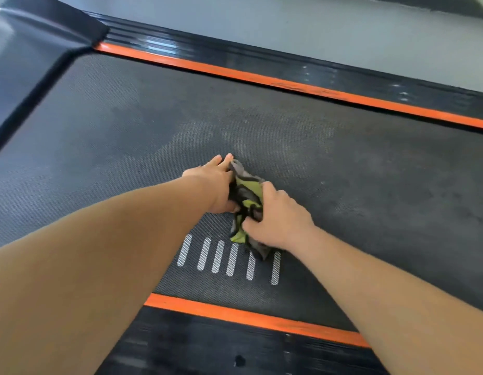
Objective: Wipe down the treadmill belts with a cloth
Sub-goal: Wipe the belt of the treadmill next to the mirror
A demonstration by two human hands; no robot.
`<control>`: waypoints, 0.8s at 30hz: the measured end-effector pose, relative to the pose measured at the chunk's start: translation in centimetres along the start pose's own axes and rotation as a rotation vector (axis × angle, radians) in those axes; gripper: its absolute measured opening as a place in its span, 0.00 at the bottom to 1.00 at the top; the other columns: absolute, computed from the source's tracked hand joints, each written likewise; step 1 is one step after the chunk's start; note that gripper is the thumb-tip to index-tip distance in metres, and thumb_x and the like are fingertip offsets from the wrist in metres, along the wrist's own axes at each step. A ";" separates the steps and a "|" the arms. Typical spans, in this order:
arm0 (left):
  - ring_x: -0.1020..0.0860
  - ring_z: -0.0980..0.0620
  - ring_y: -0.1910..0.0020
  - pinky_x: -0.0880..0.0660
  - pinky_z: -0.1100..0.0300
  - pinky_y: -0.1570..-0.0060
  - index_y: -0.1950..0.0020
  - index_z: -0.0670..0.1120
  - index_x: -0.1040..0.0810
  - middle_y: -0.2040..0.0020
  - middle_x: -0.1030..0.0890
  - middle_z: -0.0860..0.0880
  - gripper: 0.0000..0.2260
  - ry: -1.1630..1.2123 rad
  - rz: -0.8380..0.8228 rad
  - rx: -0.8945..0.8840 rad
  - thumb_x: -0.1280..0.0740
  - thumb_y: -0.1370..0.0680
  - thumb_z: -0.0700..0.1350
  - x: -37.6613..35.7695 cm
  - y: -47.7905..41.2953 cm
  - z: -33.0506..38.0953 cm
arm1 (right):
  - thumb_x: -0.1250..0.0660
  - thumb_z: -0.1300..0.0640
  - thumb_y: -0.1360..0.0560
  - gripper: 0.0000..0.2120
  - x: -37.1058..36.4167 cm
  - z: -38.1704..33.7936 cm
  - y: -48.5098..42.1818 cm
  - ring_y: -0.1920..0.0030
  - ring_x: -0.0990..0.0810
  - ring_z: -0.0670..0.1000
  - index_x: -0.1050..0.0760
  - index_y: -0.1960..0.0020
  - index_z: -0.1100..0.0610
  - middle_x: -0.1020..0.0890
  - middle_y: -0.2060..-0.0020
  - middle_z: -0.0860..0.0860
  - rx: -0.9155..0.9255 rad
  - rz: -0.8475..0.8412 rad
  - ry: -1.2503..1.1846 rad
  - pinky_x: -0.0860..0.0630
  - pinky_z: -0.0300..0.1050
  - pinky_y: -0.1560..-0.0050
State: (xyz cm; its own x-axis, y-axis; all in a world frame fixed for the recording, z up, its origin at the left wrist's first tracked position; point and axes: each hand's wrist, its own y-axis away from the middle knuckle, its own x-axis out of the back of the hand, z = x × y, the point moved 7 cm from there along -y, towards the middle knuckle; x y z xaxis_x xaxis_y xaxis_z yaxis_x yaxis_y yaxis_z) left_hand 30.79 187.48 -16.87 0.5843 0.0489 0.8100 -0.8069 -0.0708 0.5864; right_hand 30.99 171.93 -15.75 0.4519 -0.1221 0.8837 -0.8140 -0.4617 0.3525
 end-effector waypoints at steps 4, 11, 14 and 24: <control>0.58 0.49 0.17 0.42 0.45 0.22 0.15 0.52 0.54 0.16 0.63 0.52 0.43 0.033 0.083 -0.040 0.32 0.21 0.62 -1.4 4.8 0.3 | 0.33 0.39 0.26 0.28 3.2 6.7 -1.9 0.41 0.22 0.64 0.39 0.34 0.50 0.24 0.41 0.58 -0.253 0.037 0.055 0.25 0.54 0.49; 0.57 0.47 0.17 0.46 0.47 0.19 0.16 0.52 0.47 0.15 0.58 0.46 0.47 0.166 0.092 0.104 0.30 0.27 0.70 -6.6 10.9 -3.4 | 0.33 0.42 0.29 0.22 -1.9 -1.6 3.6 0.42 0.20 0.62 0.35 0.40 0.48 0.21 0.45 0.56 -0.204 0.126 -0.113 0.25 0.53 0.49; 0.56 0.46 0.17 0.46 0.48 0.20 0.24 0.48 0.31 0.16 0.58 0.44 0.38 0.154 0.169 0.117 0.29 0.27 0.66 -6.7 12.2 -2.7 | 0.32 0.42 0.28 0.24 -4.6 -6.4 6.9 0.43 0.23 0.61 0.36 0.37 0.46 0.26 0.47 0.53 0.092 0.073 0.030 0.25 0.54 0.50; 0.59 0.48 0.17 0.40 0.46 0.23 0.16 0.53 0.51 0.16 0.60 0.51 0.47 0.232 0.098 0.089 0.28 0.25 0.65 -9.2 13.8 -1.4 | 0.32 0.41 0.26 0.27 1.1 5.0 5.2 0.38 0.26 0.64 0.35 0.31 0.46 0.29 0.40 0.58 -0.423 0.176 0.120 0.25 0.58 0.43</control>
State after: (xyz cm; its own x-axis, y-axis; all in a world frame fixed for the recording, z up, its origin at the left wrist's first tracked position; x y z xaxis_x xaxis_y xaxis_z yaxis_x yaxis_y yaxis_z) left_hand 14.20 187.45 -16.26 0.4603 0.2642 0.8475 -0.8419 -0.1729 0.5112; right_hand 29.07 165.01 -14.47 0.2682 -0.0527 0.9619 -0.9630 -0.0418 0.2662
